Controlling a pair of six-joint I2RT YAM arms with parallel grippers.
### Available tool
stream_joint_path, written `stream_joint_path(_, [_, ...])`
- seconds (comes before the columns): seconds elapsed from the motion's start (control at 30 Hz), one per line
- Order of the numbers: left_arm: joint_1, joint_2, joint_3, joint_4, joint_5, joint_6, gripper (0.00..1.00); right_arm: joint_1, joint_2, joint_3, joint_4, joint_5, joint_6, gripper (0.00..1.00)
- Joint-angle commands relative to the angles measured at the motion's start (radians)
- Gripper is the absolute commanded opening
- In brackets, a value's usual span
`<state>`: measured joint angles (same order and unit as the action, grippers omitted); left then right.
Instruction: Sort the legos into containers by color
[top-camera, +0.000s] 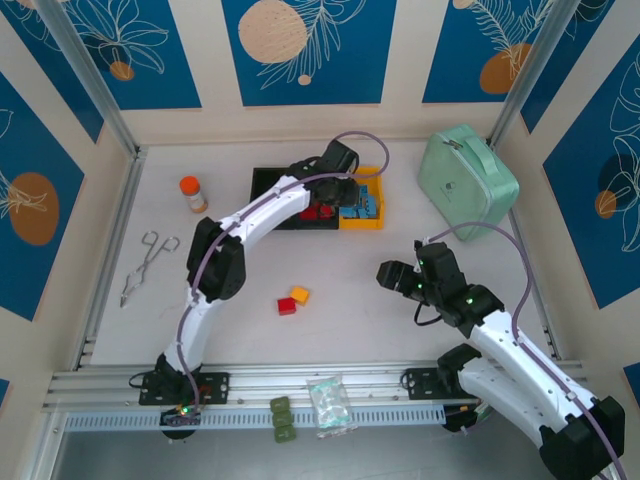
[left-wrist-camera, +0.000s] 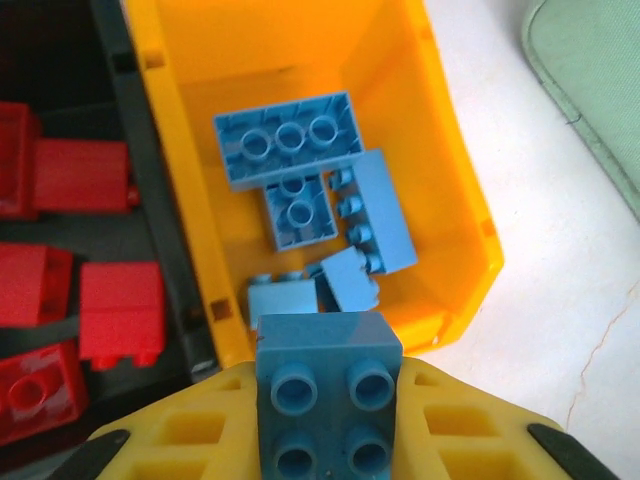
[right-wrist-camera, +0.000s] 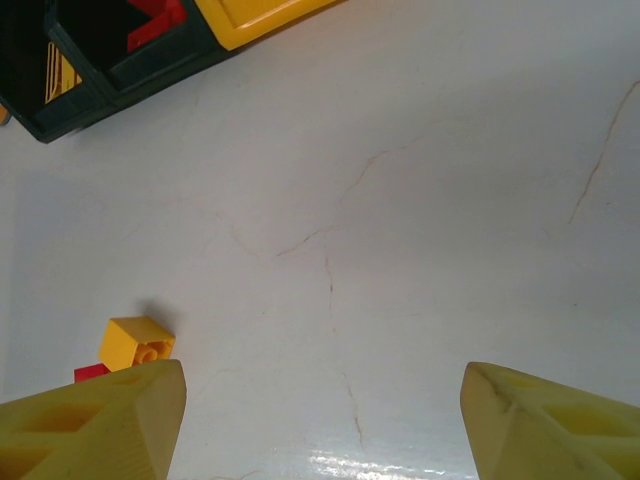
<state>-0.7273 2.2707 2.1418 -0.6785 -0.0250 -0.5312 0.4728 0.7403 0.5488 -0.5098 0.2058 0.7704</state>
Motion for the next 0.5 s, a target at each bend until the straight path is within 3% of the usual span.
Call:
stream_joint_path(0.0, [-0.011, 0.071, 0.099, -0.018, 0.046, 0.037, 0.28, -0.016, -0.011, 0.017, -0.007, -0.015, -0.003, 0.73])
stream_joint_path(0.33, [-0.009, 0.232, 0.318, -0.043, 0.066, 0.082, 0.30, -0.031, -0.047, -0.005, -0.025, -0.033, 0.015, 0.73])
stream_joint_path(0.47, [-0.008, 0.254, 0.353, -0.062, 0.046, 0.098, 0.41, -0.033, -0.046, -0.008, -0.025, -0.042, 0.016, 0.73])
